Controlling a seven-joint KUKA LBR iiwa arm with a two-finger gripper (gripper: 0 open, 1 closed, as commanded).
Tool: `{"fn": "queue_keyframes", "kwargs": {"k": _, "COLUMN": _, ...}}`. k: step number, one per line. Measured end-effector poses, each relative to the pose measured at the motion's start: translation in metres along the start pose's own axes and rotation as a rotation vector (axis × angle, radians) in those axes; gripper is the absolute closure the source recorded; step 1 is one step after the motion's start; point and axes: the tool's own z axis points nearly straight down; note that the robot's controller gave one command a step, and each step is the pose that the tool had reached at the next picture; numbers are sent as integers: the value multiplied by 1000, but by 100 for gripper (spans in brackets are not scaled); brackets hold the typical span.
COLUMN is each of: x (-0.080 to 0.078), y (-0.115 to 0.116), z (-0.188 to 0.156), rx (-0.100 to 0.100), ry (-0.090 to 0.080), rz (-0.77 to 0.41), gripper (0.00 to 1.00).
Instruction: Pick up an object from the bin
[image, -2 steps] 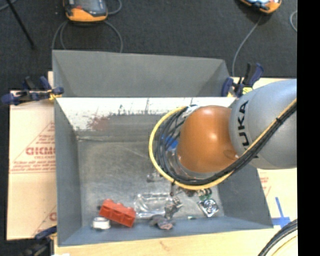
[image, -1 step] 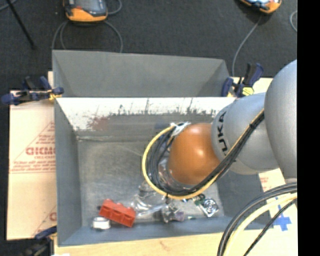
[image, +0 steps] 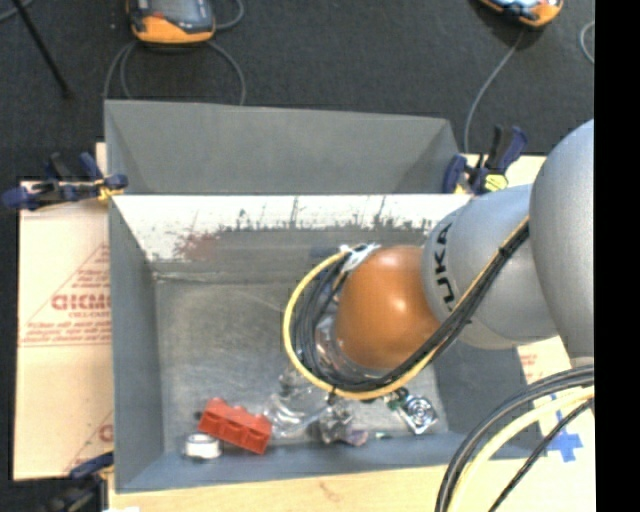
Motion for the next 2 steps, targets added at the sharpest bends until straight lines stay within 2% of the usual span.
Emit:
{"fn": "queue_keyframes", "kwargs": {"k": 1, "x": -5, "y": -44, "z": -104, "rx": -4, "ry": 22, "rz": 10, "gripper": 100}}
{"fn": "queue_keyframes", "kwargs": {"k": 2, "x": -2, "y": -38, "z": -149, "rx": -7, "ry": 27, "rz": 39, "gripper": 100}}
